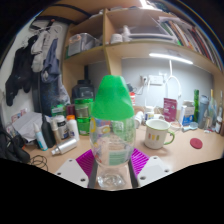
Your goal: Pour water
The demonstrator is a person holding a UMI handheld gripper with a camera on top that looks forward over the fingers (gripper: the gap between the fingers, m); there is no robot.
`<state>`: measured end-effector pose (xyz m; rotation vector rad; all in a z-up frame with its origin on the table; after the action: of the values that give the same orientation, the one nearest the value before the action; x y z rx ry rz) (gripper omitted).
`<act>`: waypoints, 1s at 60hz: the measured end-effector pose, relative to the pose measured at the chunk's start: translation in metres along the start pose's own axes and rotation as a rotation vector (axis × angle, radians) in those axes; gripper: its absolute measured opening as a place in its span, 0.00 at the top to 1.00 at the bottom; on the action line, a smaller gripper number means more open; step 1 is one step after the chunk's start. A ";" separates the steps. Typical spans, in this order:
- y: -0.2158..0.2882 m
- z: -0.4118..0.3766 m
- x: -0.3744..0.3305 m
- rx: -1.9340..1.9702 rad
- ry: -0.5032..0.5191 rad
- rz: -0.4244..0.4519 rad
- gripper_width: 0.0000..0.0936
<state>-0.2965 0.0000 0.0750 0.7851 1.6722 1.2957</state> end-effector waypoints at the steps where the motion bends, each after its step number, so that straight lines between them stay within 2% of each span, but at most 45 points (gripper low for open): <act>1: -0.001 0.002 0.002 0.009 -0.008 0.007 0.47; 7: 0.001 0.011 0.001 0.001 -0.059 0.027 0.51; 11: 0.002 0.008 0.005 -0.015 -0.051 0.016 0.56; 20: 0.003 -0.003 0.019 0.049 0.033 -0.053 0.61; 28: 0.061 -0.001 0.027 0.160 0.099 0.012 0.61; 37: 0.121 0.013 0.049 0.694 0.202 0.091 0.61; 42: 0.128 0.029 0.062 1.018 0.265 0.089 0.61; 51: 0.120 0.032 0.085 1.431 0.341 0.031 0.61; 60: 0.150 0.032 0.091 1.894 0.491 0.107 0.61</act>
<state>-0.3106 0.1316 0.1938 1.5683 3.0704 -0.5802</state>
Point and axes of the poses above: the point between the fingertips, and its own axes, seen from behind it with the camera up: z to the right, y up, x forward, the way the camera looks, the point moved 1 cm from there along -x, backward, against the way the camera looks, and after that the axes turned 13 degrees about y, right-handed, at the moved point
